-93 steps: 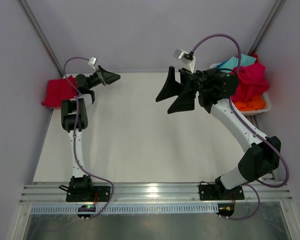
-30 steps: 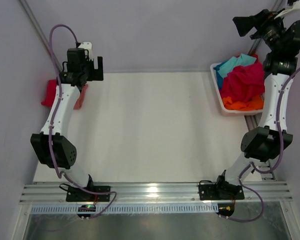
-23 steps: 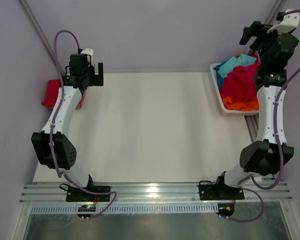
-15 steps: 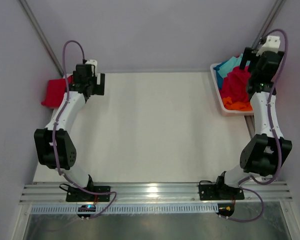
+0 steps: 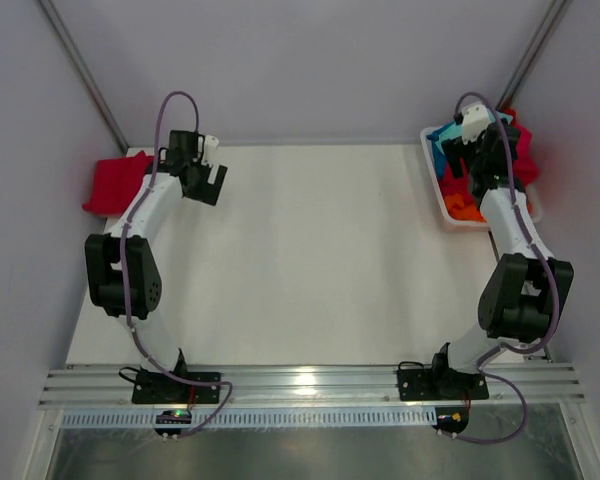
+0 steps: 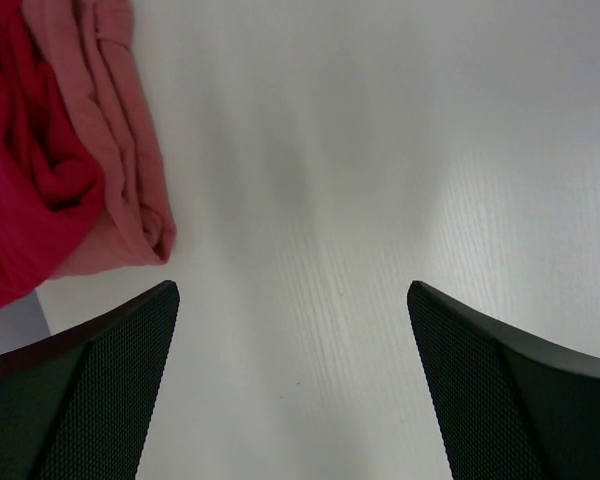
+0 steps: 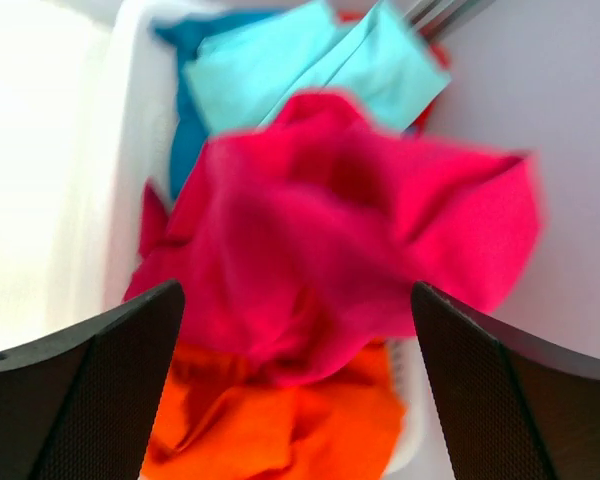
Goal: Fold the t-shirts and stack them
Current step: Grab crumpled tshirt from bin with the right arm
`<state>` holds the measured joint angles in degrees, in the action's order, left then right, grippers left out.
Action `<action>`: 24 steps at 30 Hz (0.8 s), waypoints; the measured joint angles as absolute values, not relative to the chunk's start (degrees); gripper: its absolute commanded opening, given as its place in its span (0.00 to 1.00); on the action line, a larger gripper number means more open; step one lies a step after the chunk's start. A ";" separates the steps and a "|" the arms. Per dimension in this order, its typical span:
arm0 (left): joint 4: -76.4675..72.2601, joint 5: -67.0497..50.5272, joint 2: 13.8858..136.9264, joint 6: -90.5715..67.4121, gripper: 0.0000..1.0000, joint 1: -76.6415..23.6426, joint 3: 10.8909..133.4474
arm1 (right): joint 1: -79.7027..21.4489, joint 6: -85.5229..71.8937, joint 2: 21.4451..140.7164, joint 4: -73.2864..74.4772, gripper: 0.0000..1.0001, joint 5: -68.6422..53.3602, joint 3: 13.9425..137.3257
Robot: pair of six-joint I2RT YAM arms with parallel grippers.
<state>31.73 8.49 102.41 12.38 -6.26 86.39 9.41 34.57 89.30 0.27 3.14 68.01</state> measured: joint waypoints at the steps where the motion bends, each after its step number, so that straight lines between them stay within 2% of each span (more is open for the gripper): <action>1: 34.33 7.25 103.55 12.01 0.88 -6.26 88.18 | 9.80 34.26 91.05 2.70 0.95 3.05 72.99; 2: 36.38 5.96 104.22 11.40 0.83 -6.24 89.38 | 10.15 33.80 92.75 5.39 0.90 2.83 78.26; 3: 37.91 4.86 104.44 11.16 0.74 -6.24 89.93 | 10.41 33.41 93.25 7.05 0.85 2.76 80.60; 4: 40.01 3.31 104.44 10.81 0.42 -6.24 90.52 | 10.68 32.91 93.56 10.70 0.74 2.37 83.46; 5: 42.72 1.76 104.53 10.33 0.34 -6.26 91.50 | 10.76 32.99 93.80 14.41 0.50 1.67 85.71; 6: 44.86 0.58 104.64 10.46 0.20 -6.26 92.66 | 10.83 33.52 94.41 18.70 0.44 0.73 88.58; 8: 49.28 -1.43 105.41 10.63 0.11 -6.37 96.27 | 10.87 34.39 96.68 28.12 0.34 -0.97 95.79; 9: 50.78 -2.26 105.86 10.98 0.11 -6.42 98.13 | 10.90 34.87 97.65 30.94 0.33 -1.61 98.45; 10: 52.42 -3.11 106.48 11.51 0.16 -6.44 100.44 | 10.92 35.55 98.32 33.41 0.33 -2.24 100.66; 11: 53.52 -3.70 106.87 12.29 0.28 -6.48 102.24 | 11.00 36.25 98.45 35.22 0.33 -2.85 101.84; 12: 54.17 -3.90 107.07 12.91 0.59 -6.50 103.28 | 11.14 36.73 98.39 36.73 0.60 -3.20 102.30; 13: 54.54 -3.95 107.09 13.85 0.82 -6.59 104.05 | 11.29 36.42 98.26 38.00 0.89 -3.70 102.59; 14: 54.74 -3.97 107.09 14.22 0.99 -6.68 104.47 | 11.44 36.12 98.21 38.94 0.99 -4.25 102.78; 15: 54.78 -3.92 107.07 14.59 0.99 -6.79 104.64 | 11.51 35.90 98.21 39.92 0.97 -4.91 102.89; 16: 54.78 -3.68 107.07 14.50 0.99 -7.01 104.68 | 11.62 35.70 98.21 40.66 0.82 -5.41 102.89; 17: 54.98 -3.38 107.07 14.55 0.98 -7.18 104.68 | 11.66 34.83 98.19 42.02 0.44 -6.76 102.89; 18: 55.20 -3.11 107.07 14.79 0.94 -7.44 104.66 | 11.73 34.81 98.19 42.35 0.27 -7.14 102.89; 19: 55.27 -3.07 107.07 15.07 0.87 -7.73 104.66 | 11.75 34.46 98.06 42.72 0.16 -7.92 102.63; 20: 55.31 -3.20 107.07 15.27 0.60 -8.01 104.66 | 11.75 33.80 97.71 42.65 0.07 -8.47 101.89; 21: 55.40 -3.51 107.07 15.07 0.34 -8.25 104.66 | 11.73 33.23 97.27 42.48 0.03 -8.49 100.88; 22: 55.46 -3.95 107.07 15.27 0.03 -8.43 104.66 | 11.73 32.29 96.84 42.33 0.03 -8.34 99.88; 24: 55.44 -4.93 106.87 15.33 0.00 -8.82 104.38 | 11.70 30.83 96.20 42.48 0.03 -7.99 98.06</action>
